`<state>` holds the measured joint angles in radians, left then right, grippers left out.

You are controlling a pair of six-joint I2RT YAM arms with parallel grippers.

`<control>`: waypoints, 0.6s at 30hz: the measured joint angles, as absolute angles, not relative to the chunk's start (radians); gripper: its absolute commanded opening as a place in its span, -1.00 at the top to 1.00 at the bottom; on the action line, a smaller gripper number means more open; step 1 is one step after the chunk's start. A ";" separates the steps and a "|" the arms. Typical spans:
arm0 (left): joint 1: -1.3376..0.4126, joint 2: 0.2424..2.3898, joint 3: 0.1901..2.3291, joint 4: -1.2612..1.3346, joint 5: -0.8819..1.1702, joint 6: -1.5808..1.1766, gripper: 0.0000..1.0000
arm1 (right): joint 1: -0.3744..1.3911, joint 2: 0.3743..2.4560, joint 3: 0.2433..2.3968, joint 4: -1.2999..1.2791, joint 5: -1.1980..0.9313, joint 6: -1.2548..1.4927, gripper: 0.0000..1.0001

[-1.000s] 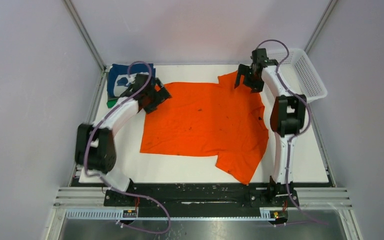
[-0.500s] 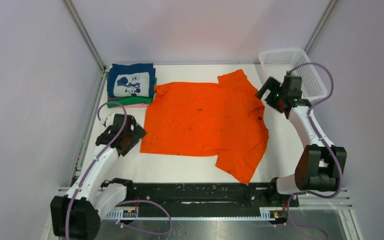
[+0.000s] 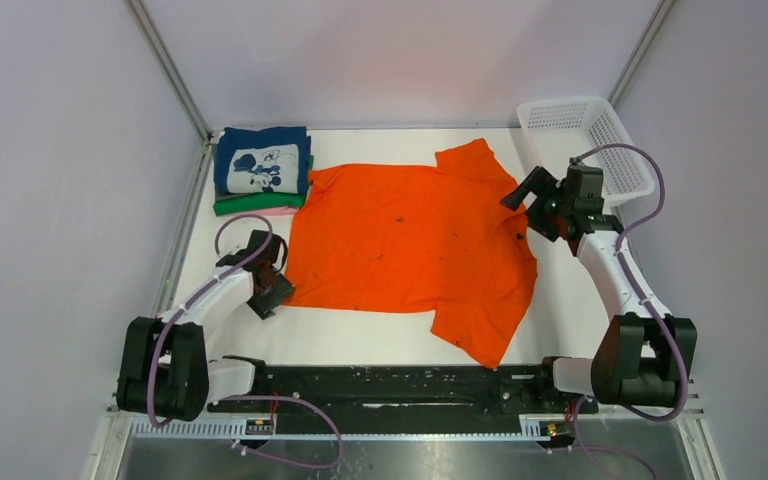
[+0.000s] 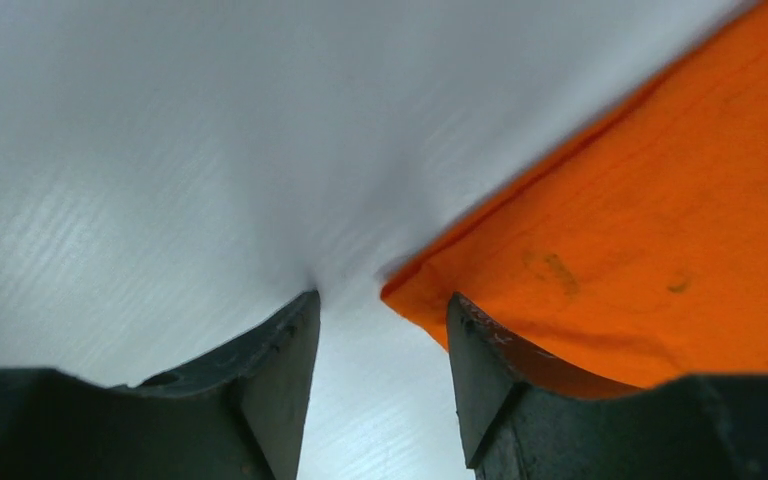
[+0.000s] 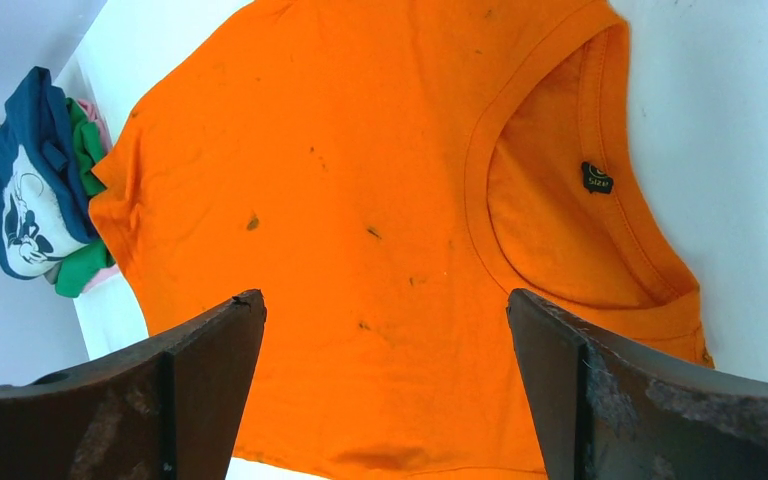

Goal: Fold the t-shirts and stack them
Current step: Grab the side of the flattened tshirt closest away from the robot with both arms

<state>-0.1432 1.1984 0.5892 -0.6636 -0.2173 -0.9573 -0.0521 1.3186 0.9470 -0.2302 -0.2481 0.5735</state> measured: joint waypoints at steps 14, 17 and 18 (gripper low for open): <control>-0.234 1.378 0.689 -0.611 -0.225 -0.966 1.00 | -0.052 1.295 0.937 -0.302 -0.202 0.572 -0.98; -0.247 1.378 0.689 -0.611 -0.226 -0.966 1.00 | -0.048 1.283 0.937 -0.348 -0.160 0.567 -0.95; -0.247 1.376 0.689 -0.613 -0.226 -0.966 1.00 | -0.043 1.274 0.937 -0.363 -0.143 0.564 -0.94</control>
<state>-0.2470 1.3762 0.6891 -0.6128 -0.2264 -0.9657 -0.0433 1.2743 0.9375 -0.3626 -0.1429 0.5644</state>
